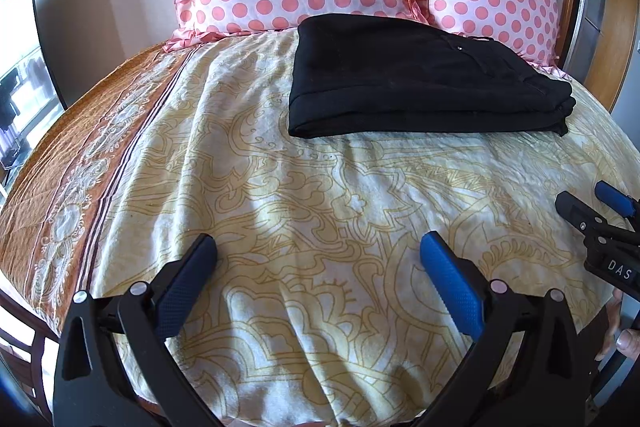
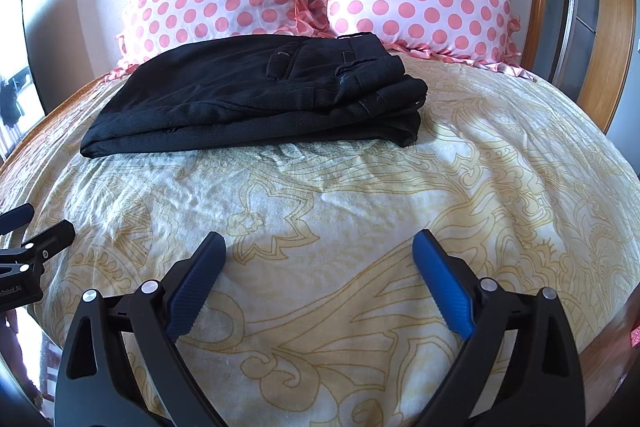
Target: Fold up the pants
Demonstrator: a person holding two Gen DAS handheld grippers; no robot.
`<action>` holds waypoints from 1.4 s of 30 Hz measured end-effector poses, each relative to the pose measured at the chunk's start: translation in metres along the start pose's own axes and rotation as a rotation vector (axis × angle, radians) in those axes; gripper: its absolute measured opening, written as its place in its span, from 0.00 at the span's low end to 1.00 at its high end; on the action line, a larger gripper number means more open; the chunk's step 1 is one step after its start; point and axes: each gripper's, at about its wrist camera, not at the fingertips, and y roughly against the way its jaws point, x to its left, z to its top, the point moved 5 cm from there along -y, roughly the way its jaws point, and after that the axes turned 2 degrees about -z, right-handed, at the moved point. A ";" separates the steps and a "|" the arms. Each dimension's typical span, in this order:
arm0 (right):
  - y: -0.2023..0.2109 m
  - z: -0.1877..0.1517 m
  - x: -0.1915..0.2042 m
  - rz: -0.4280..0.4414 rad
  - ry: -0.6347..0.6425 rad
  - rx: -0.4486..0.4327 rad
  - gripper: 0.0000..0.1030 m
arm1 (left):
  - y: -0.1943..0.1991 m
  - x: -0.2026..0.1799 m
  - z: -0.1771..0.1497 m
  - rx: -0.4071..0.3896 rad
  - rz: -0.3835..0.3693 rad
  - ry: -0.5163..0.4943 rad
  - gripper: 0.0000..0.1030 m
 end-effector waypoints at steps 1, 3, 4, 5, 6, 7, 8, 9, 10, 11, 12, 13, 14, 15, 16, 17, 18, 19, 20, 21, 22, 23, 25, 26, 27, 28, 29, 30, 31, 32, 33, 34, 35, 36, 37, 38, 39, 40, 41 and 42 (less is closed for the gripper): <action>0.000 0.000 0.000 0.000 0.000 0.000 0.94 | 0.000 0.000 0.000 0.000 -0.002 -0.001 0.98; 0.000 0.000 0.000 0.000 0.000 0.000 0.94 | 0.000 0.000 0.000 -0.002 -0.005 -0.003 0.98; 0.000 0.000 0.000 0.000 0.000 0.000 0.94 | 0.000 0.000 0.000 -0.003 -0.005 -0.003 0.98; 0.000 0.000 0.000 0.000 0.000 0.000 0.94 | -0.001 0.000 0.000 -0.003 -0.006 -0.004 0.98; 0.000 0.000 0.000 0.000 0.000 0.000 0.94 | -0.001 0.000 0.001 -0.003 -0.006 -0.004 0.98; 0.000 -0.001 0.000 0.000 0.000 0.000 0.94 | -0.001 0.000 0.001 -0.003 -0.006 -0.004 0.98; 0.000 0.000 0.000 0.000 0.000 0.000 0.94 | -0.001 0.000 0.001 -0.004 -0.006 -0.005 0.98; 0.000 0.000 0.000 0.000 0.000 -0.001 0.94 | -0.001 0.000 0.001 -0.007 -0.006 -0.005 0.98; 0.000 0.000 0.000 0.000 0.000 0.000 0.94 | 0.000 0.001 0.001 -0.009 -0.006 -0.004 0.98; 0.000 0.000 0.000 0.000 0.000 0.000 0.94 | 0.000 0.001 0.001 -0.011 -0.006 -0.004 0.98; 0.000 0.000 0.000 0.000 0.000 0.000 0.94 | -0.001 0.000 0.001 -0.011 -0.006 -0.004 0.98; 0.000 0.000 0.000 0.000 0.000 0.000 0.94 | 0.000 0.000 0.001 -0.010 -0.005 -0.003 0.98; 0.000 0.000 0.000 0.000 0.000 0.000 0.94 | 0.000 0.000 0.000 -0.010 -0.005 -0.003 0.98; 0.000 -0.001 0.000 0.000 0.000 0.000 0.94 | 0.000 0.000 0.000 -0.009 -0.005 -0.003 0.98; 0.000 0.000 0.000 -0.001 0.000 0.000 0.94 | 0.000 0.000 0.000 -0.010 -0.005 -0.003 0.98; 0.000 0.000 0.000 -0.001 0.000 0.000 0.94 | 0.000 0.000 0.001 -0.010 -0.005 -0.003 0.98; 0.000 0.000 0.000 -0.001 -0.001 0.000 0.94 | 0.000 0.000 0.001 -0.010 -0.005 -0.003 0.98; 0.000 -0.001 0.000 -0.001 -0.001 -0.001 0.94 | 0.000 0.000 0.001 -0.010 -0.005 -0.003 0.98; 0.000 0.000 0.000 -0.001 0.000 0.000 0.94 | 0.000 0.000 0.001 -0.009 -0.005 -0.003 0.98; 0.000 0.000 0.000 -0.001 0.000 0.000 0.94 | 0.000 0.000 0.001 -0.009 -0.005 -0.003 0.98; 0.000 0.000 0.000 -0.001 0.000 0.000 0.94 | -0.001 0.000 0.001 -0.009 -0.005 -0.003 0.98; 0.000 0.000 0.000 -0.001 0.000 0.000 0.94 | 0.000 0.000 0.001 -0.009 -0.005 -0.003 0.98; 0.000 0.000 0.000 -0.001 0.000 0.000 0.94 | 0.000 0.000 0.001 -0.009 -0.005 -0.003 0.98; 0.000 0.000 0.000 -0.001 0.000 0.000 0.94 | -0.001 0.000 0.001 -0.008 -0.005 -0.003 0.98; 0.000 -0.001 0.000 -0.001 0.000 -0.001 0.94 | 0.000 0.000 0.001 -0.009 -0.005 -0.002 0.98; 0.000 -0.001 0.000 -0.001 0.000 -0.001 0.94 | -0.001 0.000 0.001 -0.009 -0.005 -0.003 0.98; 0.000 0.000 0.000 -0.001 0.000 0.000 0.94 | -0.001 0.000 0.001 -0.008 -0.005 -0.003 0.98; 0.000 0.000 0.000 -0.001 -0.001 0.000 0.94 | -0.001 0.000 0.001 -0.009 -0.005 -0.002 0.98; 0.000 0.000 0.000 -0.001 0.000 0.000 0.94 | -0.001 0.000 0.001 -0.009 -0.005 -0.003 0.98; 0.000 0.000 0.000 -0.001 0.000 0.000 0.94 | -0.001 0.000 0.001 -0.009 -0.005 -0.003 0.98; 0.000 0.000 0.000 -0.001 -0.001 0.000 0.94 | -0.001 0.000 0.001 -0.009 -0.005 -0.002 0.98; 0.000 0.000 0.000 -0.001 0.000 0.000 0.94 | 0.000 0.000 0.001 -0.009 -0.005 -0.002 0.98; 0.000 0.000 0.000 -0.001 0.000 0.000 0.94 | -0.001 0.000 0.001 -0.009 -0.005 -0.003 0.98; 0.000 -0.001 0.000 -0.001 0.000 0.000 0.94 | 0.000 0.000 0.001 -0.009 -0.004 -0.002 0.98; 0.000 0.000 0.000 -0.001 0.000 0.000 0.94 | -0.001 0.000 0.001 -0.009 -0.004 -0.002 0.98; 0.000 0.000 0.000 -0.001 0.000 0.000 0.94 | -0.001 0.000 0.001 -0.009 -0.005 -0.003 0.98; 0.000 0.000 0.000 -0.001 0.000 0.000 0.94 | -0.001 0.000 0.001 -0.009 -0.005 -0.003 0.98; 0.000 0.000 0.000 -0.001 0.000 0.000 0.94 | -0.001 0.000 0.001 -0.009 -0.005 -0.002 0.98; 0.000 0.000 0.001 -0.001 0.000 0.000 0.94 | -0.001 0.000 0.001 -0.009 -0.005 -0.002 0.98; 0.000 0.000 0.001 -0.001 0.000 0.000 0.94 | -0.001 0.000 0.001 -0.009 -0.005 -0.002 0.98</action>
